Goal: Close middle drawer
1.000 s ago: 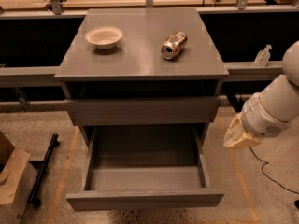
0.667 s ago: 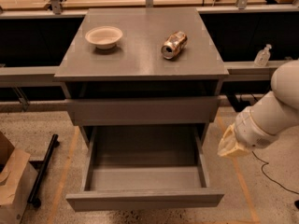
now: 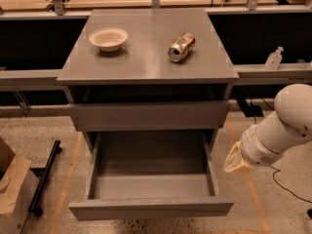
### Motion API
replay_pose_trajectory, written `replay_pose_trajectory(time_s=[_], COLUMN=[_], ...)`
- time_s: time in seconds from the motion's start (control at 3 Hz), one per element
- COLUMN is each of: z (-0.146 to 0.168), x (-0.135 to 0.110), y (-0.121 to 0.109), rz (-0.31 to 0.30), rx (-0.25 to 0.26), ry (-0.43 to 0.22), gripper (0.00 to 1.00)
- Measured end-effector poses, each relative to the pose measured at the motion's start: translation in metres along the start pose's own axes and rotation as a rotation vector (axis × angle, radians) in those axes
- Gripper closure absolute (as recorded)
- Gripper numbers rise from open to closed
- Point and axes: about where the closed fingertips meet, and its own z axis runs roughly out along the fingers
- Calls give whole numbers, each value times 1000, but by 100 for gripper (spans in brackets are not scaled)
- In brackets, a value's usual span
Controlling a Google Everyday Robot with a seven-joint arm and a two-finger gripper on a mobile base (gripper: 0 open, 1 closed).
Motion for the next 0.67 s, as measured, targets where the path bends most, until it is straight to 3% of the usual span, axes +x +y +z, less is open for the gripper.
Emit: replay_pose_trajectory(time_s=[0.67], z=[54], x=[3], y=[11], rz=[8], rx=[-115], ry=[4], gripper=[100])
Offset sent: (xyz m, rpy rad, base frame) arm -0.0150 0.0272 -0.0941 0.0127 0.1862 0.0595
